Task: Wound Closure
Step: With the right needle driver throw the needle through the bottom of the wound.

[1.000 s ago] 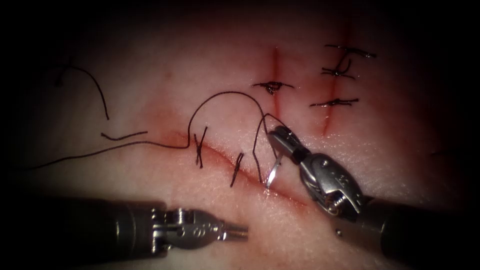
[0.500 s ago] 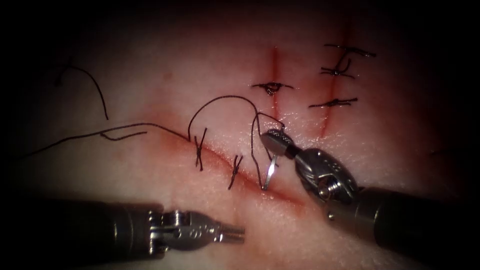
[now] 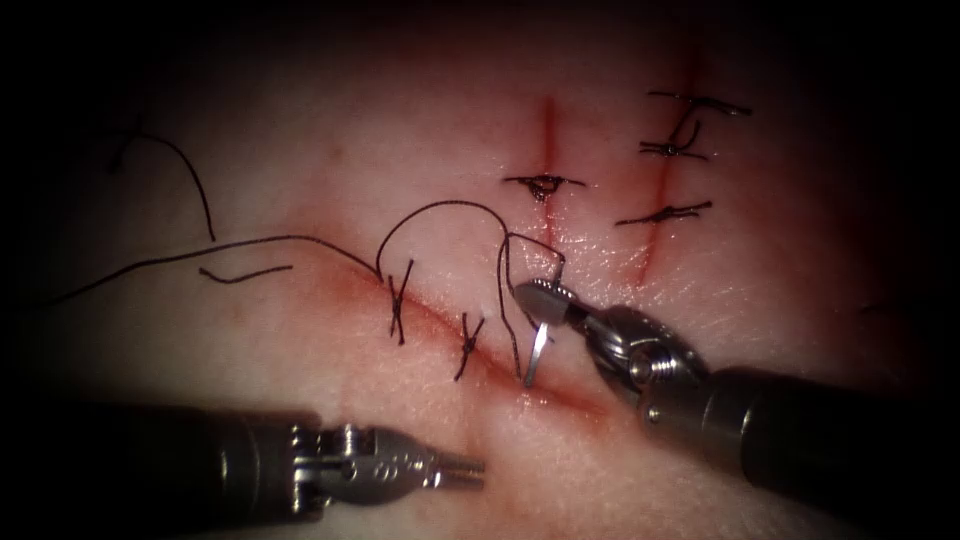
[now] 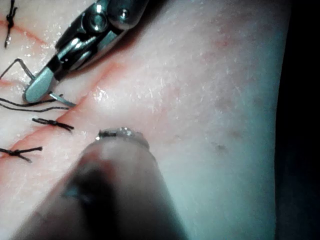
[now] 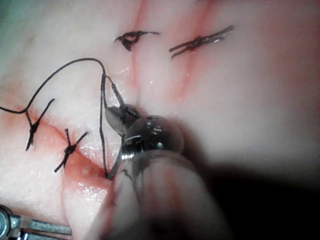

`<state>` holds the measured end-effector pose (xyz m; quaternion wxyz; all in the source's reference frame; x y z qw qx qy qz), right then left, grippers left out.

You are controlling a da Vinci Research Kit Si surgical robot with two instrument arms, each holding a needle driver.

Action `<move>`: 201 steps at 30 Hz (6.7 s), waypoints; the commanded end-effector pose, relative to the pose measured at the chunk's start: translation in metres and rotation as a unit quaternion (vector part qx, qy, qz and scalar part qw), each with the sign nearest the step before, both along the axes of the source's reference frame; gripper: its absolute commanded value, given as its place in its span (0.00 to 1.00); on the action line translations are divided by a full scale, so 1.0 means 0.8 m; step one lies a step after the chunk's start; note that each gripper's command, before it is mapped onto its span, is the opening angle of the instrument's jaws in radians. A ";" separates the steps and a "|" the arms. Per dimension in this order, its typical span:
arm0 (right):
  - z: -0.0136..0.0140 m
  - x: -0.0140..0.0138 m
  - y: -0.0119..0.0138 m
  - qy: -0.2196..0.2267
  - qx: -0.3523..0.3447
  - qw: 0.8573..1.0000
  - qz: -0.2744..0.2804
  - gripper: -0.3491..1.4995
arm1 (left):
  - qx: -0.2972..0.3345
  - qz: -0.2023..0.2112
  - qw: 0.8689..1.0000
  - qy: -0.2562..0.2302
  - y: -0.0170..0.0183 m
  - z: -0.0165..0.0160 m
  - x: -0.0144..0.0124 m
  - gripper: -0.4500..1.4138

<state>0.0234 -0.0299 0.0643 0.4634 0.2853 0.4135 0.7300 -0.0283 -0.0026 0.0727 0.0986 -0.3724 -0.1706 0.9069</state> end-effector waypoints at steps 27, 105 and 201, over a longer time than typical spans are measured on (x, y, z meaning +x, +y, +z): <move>-0.0081 0.0057 -0.0052 0.084 0.067 0.994 0.004 0.00 | 0.002 0.000 1.000 0.001 -0.0006 0.0003 -0.0002 0.16; -0.0179 0.0018 -0.0030 -0.017 -0.153 0.987 -0.039 0.58 | -0.001 -0.016 1.000 -0.008 -0.0005 0.0002 0.0004 0.23; -0.0174 0.0067 0.0005 -0.034 0.112 0.992 0.052 0.00 | 0.003 -0.031 1.000 -0.006 -0.0022 0.0002 0.0007 0.23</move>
